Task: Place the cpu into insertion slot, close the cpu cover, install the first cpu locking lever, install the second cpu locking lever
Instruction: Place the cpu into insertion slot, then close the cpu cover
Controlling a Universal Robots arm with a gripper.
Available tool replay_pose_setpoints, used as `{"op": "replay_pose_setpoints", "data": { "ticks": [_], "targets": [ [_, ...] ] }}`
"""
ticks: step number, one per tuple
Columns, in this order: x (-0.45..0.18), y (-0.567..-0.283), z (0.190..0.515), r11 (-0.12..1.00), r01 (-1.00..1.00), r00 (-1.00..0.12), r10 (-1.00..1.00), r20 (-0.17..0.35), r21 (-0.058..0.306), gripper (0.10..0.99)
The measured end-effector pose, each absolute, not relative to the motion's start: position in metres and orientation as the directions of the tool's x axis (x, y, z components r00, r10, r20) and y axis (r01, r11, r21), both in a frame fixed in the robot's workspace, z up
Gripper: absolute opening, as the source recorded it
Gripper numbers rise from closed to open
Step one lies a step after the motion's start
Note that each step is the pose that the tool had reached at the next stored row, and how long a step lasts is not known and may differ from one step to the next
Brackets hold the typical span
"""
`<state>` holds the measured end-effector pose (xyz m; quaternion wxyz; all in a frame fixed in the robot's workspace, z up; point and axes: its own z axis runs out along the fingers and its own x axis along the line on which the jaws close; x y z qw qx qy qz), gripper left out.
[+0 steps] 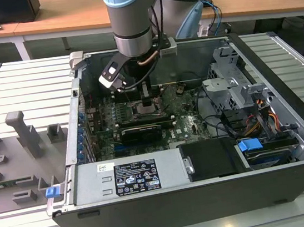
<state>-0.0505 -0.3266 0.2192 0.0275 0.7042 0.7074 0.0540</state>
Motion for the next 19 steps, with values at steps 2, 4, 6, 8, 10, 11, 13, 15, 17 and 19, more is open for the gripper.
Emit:
{"op": "replay_pose_setpoints", "data": {
  "ticks": [2,4,6,8,10,11,13,15,17,19],
  "targets": [
    [-0.0506,-0.3268,0.2192,0.002,0.993,-0.007,0.999,0.037,0.115,0.106],
    [-0.0505,-0.3269,0.2196,0.003,0.993,-0.007,0.999,0.037,0.115,0.106],
    [-0.0505,-0.3269,0.2199,0.002,0.993,-0.007,0.999,0.037,0.115,0.106],
    [-0.0505,-0.3269,0.2199,0.003,0.993,-0.007,0.999,0.037,0.115,0.106],
    [-0.0505,-0.3269,0.22,0.003,0.993,-0.007,0.999,0.037,0.115,0.106],
    [-0.0505,-0.3269,0.22,0.002,0.993,-0.007,0.999,0.037,0.115,0.106],
    [-0.0498,-0.3271,0.22,0.003,0.993,-0.007,0.999,0.037,0.115,0.106],
    [-0.0467,-0.3273,0.22,0.003,0.994,-0.007,0.999,0.037,0.114,0.106],
    [-0.0447,-0.3274,0.22,0.003,0.994,-0.007,0.999,0.037,0.113,0.106],
    [-0.0436,-0.3275,0.22,0.003,0.994,-0.007,0.999,0.037,0.113,0.106]
  ]
}}
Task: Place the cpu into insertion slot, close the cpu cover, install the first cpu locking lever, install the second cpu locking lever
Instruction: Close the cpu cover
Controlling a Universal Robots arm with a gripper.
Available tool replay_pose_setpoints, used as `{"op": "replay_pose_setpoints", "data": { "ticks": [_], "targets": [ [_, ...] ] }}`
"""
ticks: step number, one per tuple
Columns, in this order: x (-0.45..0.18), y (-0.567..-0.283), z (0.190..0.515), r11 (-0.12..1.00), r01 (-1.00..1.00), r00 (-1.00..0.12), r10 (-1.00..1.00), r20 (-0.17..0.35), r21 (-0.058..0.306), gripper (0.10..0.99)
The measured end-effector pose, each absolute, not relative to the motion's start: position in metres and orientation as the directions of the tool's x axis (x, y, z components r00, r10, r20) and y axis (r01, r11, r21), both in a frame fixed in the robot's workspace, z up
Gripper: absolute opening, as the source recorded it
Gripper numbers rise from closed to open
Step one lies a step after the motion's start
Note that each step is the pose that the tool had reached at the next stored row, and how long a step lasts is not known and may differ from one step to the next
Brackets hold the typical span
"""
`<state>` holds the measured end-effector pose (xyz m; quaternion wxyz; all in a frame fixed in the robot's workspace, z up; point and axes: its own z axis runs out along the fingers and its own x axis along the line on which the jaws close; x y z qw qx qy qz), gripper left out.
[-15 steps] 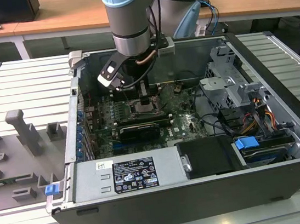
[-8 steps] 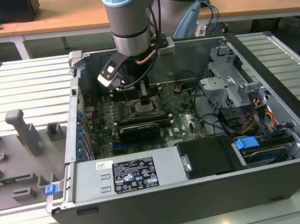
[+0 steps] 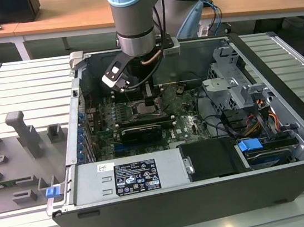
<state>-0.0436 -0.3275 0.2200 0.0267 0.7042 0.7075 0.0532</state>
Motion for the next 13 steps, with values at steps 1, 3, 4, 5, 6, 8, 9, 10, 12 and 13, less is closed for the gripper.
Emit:
{"op": "replay_pose_setpoints", "data": {
  "ticks": [1,3,4,5,6,8,9,10,12,13],
  "targets": [
    [-0.0434,-0.3275,0.22,0.002,0.994,-0.007,0.999,0.037,0.113,0.106],
    [-0.0434,-0.3275,0.2202,0.002,0.994,-0.007,0.999,0.037,0.113,0.106],
    [-0.0434,-0.3275,0.2206,0.003,0.994,-0.007,0.999,0.037,0.113,0.106],
    [-0.0434,-0.3275,0.2211,0.002,0.994,-0.007,0.999,0.037,0.113,0.106],
    [-0.0434,-0.3275,0.2212,0.002,0.994,-0.007,0.999,0.037,0.113,0.106],
    [-0.0434,-0.3275,0.2217,0.003,0.994,-0.007,0.999,0.037,0.113,0.106],
    [-0.0434,-0.3275,0.2218,0.003,0.994,-0.007,0.999,0.037,0.113,0.106],
    [-0.0434,-0.3275,0.2219,0.002,0.994,-0.007,0.999,0.037,0.113,0.106],
    [-0.0434,-0.3276,0.2219,0.002,0.994,-0.006,0.999,0.037,0.113,0.106],
    [-0.0434,-0.3276,0.222,0.002,0.994,-0.006,0.999,0.037,0.113,0.106]
  ]
}}
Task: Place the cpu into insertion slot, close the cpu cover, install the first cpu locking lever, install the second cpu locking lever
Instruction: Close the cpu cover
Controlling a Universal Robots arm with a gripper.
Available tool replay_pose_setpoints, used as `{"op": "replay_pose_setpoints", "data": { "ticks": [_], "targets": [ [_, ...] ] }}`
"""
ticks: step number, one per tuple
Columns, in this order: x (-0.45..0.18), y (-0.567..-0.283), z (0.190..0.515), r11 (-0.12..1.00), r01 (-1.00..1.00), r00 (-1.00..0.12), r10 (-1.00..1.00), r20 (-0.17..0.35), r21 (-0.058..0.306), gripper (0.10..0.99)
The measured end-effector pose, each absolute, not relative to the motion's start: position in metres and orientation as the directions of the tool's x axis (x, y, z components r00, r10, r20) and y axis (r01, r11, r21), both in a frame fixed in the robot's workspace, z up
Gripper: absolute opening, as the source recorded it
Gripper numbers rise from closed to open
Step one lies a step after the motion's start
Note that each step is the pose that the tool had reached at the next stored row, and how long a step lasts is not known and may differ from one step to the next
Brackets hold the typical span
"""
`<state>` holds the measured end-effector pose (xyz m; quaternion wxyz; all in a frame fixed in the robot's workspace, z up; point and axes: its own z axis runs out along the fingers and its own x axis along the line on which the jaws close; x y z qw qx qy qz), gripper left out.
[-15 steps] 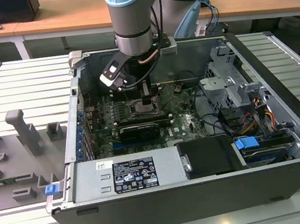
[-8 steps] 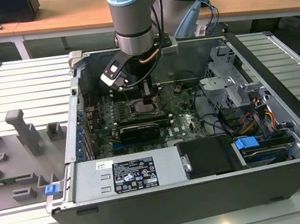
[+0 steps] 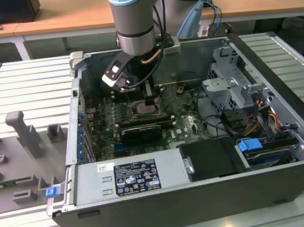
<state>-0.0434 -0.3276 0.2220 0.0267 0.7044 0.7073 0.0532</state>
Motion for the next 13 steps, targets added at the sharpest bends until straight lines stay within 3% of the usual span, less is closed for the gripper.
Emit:
{"op": "replay_pose_setpoints", "data": {
  "ticks": [13],
  "targets": [
    [-0.0434,-0.3276,0.2256,0.002,0.994,-0.006,0.999,0.037,0.113,0.106]
  ]
}}
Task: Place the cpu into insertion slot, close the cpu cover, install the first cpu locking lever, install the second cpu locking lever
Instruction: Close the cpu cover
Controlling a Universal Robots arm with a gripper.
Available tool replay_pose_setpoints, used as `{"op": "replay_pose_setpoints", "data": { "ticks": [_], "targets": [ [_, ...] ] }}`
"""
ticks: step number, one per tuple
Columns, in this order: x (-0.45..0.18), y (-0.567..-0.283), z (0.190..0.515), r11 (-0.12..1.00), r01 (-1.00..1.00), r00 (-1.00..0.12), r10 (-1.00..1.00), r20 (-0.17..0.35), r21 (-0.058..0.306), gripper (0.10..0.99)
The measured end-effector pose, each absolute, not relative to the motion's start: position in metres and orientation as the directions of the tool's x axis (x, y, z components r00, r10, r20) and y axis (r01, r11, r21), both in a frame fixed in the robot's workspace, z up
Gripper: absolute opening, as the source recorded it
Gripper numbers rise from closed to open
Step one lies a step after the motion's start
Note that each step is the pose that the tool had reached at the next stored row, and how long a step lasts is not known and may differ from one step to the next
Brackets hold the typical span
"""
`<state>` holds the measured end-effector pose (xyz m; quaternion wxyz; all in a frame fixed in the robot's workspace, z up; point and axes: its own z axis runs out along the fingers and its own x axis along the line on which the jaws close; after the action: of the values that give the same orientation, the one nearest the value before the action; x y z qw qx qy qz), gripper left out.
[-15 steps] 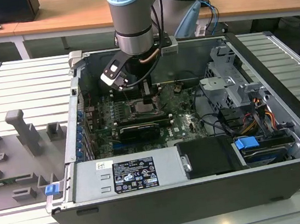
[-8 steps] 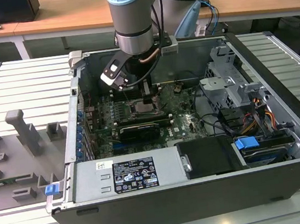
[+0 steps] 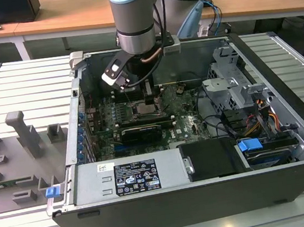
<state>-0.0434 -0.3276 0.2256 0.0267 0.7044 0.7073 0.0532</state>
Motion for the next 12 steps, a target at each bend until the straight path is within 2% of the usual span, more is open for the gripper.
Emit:
{"op": "replay_pose_setpoints", "data": {
  "ticks": [12],
  "targets": [
    [-0.0434,-0.3276,0.2339,0.002,0.994,-0.006,0.999,0.037,0.113,0.106]
  ]
}}
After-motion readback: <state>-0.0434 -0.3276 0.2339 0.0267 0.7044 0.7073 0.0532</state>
